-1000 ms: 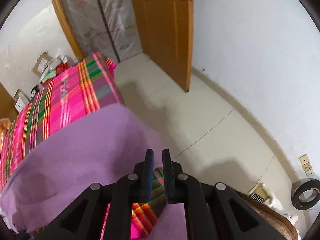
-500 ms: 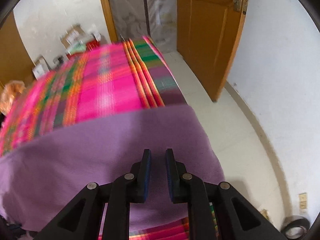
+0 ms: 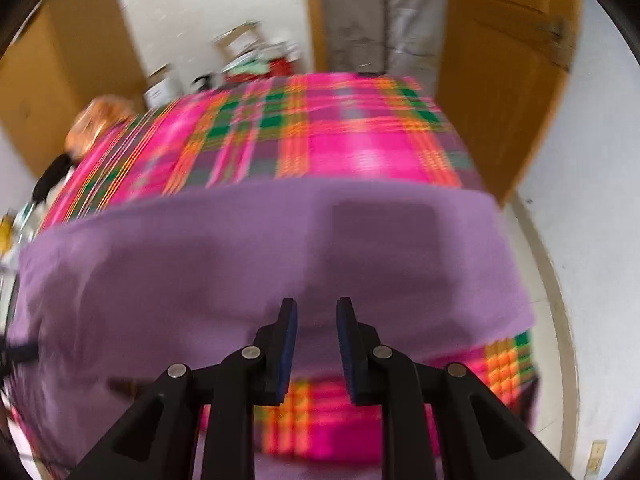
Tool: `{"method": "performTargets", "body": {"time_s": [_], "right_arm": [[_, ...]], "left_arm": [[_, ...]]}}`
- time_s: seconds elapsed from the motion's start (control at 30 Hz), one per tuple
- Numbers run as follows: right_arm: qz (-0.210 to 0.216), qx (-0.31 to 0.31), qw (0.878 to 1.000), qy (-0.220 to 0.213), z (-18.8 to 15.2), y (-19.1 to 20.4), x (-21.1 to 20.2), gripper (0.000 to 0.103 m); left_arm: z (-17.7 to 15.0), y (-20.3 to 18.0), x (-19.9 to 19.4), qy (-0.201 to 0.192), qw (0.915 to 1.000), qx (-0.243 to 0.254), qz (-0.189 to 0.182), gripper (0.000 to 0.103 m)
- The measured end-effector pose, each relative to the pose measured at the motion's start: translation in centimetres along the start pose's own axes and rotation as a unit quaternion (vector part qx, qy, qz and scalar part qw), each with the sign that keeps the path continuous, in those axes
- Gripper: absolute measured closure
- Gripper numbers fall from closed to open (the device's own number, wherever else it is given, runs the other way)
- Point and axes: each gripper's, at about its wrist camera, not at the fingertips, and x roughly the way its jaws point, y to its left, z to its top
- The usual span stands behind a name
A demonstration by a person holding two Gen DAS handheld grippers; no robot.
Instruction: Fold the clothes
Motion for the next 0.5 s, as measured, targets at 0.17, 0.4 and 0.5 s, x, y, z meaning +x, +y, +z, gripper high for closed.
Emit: {"method": "performTargets", "body": {"time_s": [0.17,0.4,0.5], "right_arm": [[-0.010,0.005,1.000,0.005,-4.2,-0.1,-2.0,0.082],[-0.076,0.140,0.987,-0.010,-12.1,-7.6,-6.3,0.074],[-0.107,0.194,0.975,-0.028,-14.6,-11.4,-8.0,0.074]], "left_arm": [[-3.2,4.2,-2.3,-0.006,0.9970,-0.074,0.022,0.095],[-6.7,5.6,-2.9,-0.005,0.9941,-0.107,0.012,0.091],[-7.5,5.4,-2.8,-0.002,0.9942,-0.107,0.002,0.091]]}}
